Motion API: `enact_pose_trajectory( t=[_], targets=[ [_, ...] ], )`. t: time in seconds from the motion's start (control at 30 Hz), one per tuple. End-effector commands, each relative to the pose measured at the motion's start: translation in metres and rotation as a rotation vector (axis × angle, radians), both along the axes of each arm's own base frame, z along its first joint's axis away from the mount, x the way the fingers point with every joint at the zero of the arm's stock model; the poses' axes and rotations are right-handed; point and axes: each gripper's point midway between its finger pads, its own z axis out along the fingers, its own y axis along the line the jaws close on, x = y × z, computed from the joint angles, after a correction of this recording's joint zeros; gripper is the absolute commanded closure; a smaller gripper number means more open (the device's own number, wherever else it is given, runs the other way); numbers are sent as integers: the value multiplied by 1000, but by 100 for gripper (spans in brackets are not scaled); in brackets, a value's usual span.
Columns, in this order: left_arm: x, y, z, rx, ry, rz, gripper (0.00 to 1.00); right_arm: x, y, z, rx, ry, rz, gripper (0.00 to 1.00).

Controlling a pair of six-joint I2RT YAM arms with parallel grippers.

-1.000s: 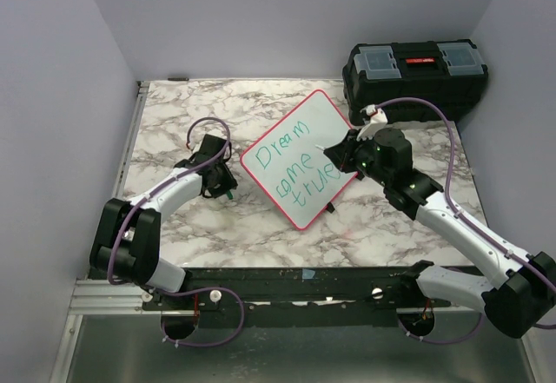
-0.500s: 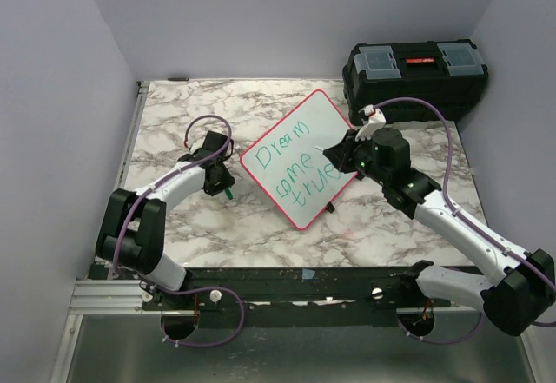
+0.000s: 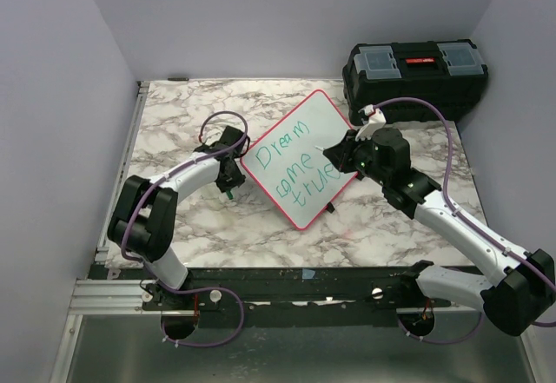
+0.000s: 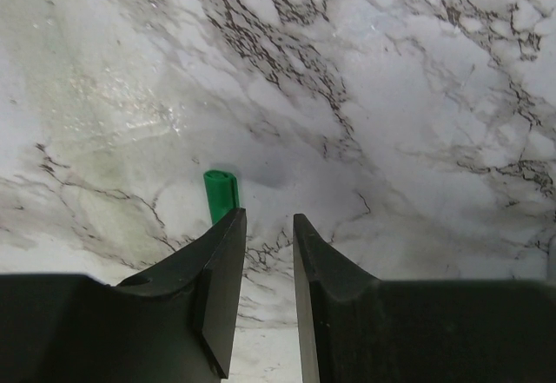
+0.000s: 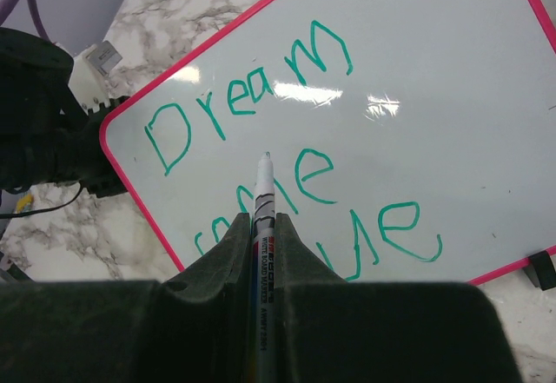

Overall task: Write a sentence on the whiteboard
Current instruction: Move the pen cap to the center of the board.

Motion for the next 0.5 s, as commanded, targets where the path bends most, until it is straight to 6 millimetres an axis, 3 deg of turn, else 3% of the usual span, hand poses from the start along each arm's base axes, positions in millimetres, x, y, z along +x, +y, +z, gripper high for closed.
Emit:
enact_pose_trajectory(
  t=[0.0,0.2,0.47],
  targets=[
    [-13,-3,-6,2,33,18,70,-1,2,8,22,-28,4,99],
    [-11,-2,-2,8,38,40,70,-3,2,8,26,-27,11,99],
    [-16,27,35,130,-30,24,69,-4,3,7,27,-25,16,99]
  ],
)
